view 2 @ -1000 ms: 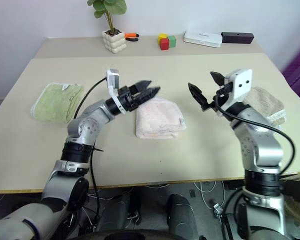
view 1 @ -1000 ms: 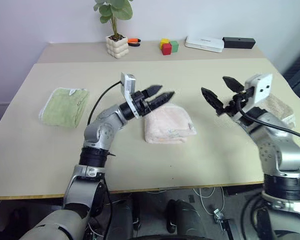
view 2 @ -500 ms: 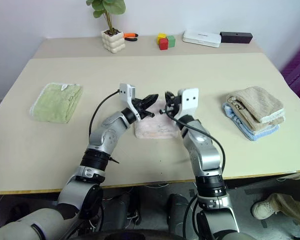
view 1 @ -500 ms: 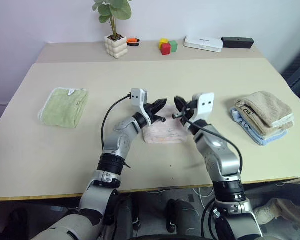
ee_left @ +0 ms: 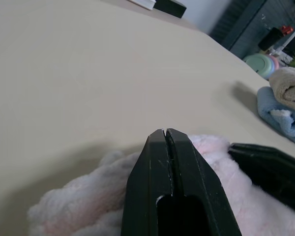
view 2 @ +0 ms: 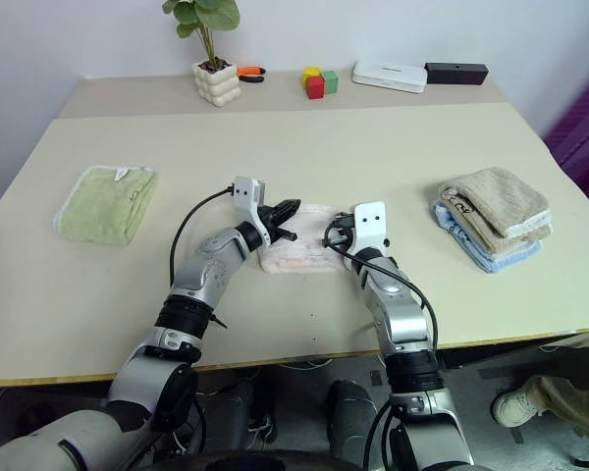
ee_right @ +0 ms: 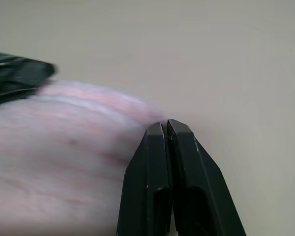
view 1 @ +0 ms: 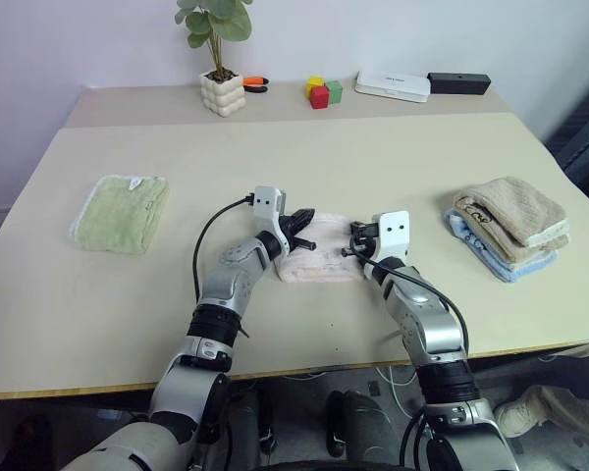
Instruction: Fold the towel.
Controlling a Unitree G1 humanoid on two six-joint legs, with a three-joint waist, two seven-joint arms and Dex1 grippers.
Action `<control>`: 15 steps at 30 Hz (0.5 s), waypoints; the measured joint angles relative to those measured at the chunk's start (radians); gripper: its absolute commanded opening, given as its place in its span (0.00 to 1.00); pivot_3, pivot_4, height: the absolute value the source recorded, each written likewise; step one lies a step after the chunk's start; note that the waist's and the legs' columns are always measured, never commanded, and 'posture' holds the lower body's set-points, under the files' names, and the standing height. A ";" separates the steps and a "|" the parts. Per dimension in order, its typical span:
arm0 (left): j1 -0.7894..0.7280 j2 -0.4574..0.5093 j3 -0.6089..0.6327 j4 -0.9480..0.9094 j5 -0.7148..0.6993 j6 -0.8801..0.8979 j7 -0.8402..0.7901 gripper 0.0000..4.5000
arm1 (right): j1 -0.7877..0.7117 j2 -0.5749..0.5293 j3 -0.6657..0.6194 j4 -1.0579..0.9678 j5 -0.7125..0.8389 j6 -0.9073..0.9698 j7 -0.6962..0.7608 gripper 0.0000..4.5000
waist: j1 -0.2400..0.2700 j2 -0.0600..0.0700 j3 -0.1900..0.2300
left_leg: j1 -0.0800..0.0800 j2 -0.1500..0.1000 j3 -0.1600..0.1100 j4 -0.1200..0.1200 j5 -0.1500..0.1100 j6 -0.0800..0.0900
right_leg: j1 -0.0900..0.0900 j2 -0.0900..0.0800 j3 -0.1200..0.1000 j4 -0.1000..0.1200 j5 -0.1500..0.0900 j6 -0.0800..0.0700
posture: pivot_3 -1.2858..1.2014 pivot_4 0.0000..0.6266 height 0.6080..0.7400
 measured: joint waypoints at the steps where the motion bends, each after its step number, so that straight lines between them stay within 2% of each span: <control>1: 0.006 0.006 0.003 -0.012 -0.007 0.011 -0.010 0.00 | 0.001 0.000 -0.005 0.001 -0.001 0.002 -0.002 0.02 | -0.001 0.000 0.000 | 0.000 0.000 0.000 0.000 0.000 0.000 | 0.000 0.000 0.000 0.000 0.000 0.001 | 0.52 0.24 1.00; 6: 0.017 0.062 0.036 -0.117 -0.082 0.093 -0.067 0.00 | -0.006 -0.026 -0.014 0.002 -0.014 0.003 -0.001 0.02 | -0.002 0.000 0.000 | -0.002 0.000 0.000 0.000 0.000 0.000 | -0.002 0.000 0.000 0.001 0.001 0.002 | 0.52 0.24 1.00; 7: 0.016 0.083 0.047 -0.154 -0.102 0.116 -0.079 0.05 | -0.013 -0.035 -0.019 0.002 -0.015 0.003 0.000 0.01 | -0.002 0.000 0.000 | -0.002 0.000 0.001 0.000 0.001 -0.001 | -0.002 0.000 0.000 0.001 0.001 0.002 | 0.52 0.24 1.00; 9: 0.010 0.110 0.088 -0.220 -0.162 0.173 -0.095 0.19 | -0.032 -0.059 -0.028 0.002 -0.017 0.001 0.004 0.00 | -0.001 0.000 0.001 | -0.002 0.000 0.001 0.000 0.001 -0.002 | -0.002 0.000 0.000 0.001 0.001 0.002 | 0.52 0.24 1.00; 12: -0.019 0.142 0.157 -0.289 -0.255 0.265 -0.087 0.52 | -0.047 -0.102 -0.040 0.001 -0.022 -0.013 0.020 0.00 | 0.002 0.000 0.001 | -0.002 -0.001 0.001 0.000 0.002 -0.002 | -0.002 0.000 0.000 0.001 0.001 0.002 | 0.52 0.24 1.00; 15: -0.024 0.218 0.195 -0.336 -0.339 0.405 -0.089 0.87 | -0.047 -0.135 -0.059 0.001 -0.026 -0.025 0.033 0.00 | -0.002 0.001 0.001 | -0.001 -0.001 0.001 0.000 0.004 -0.005 | -0.002 0.000 0.001 0.002 0.001 0.003 | 0.52 0.24 1.00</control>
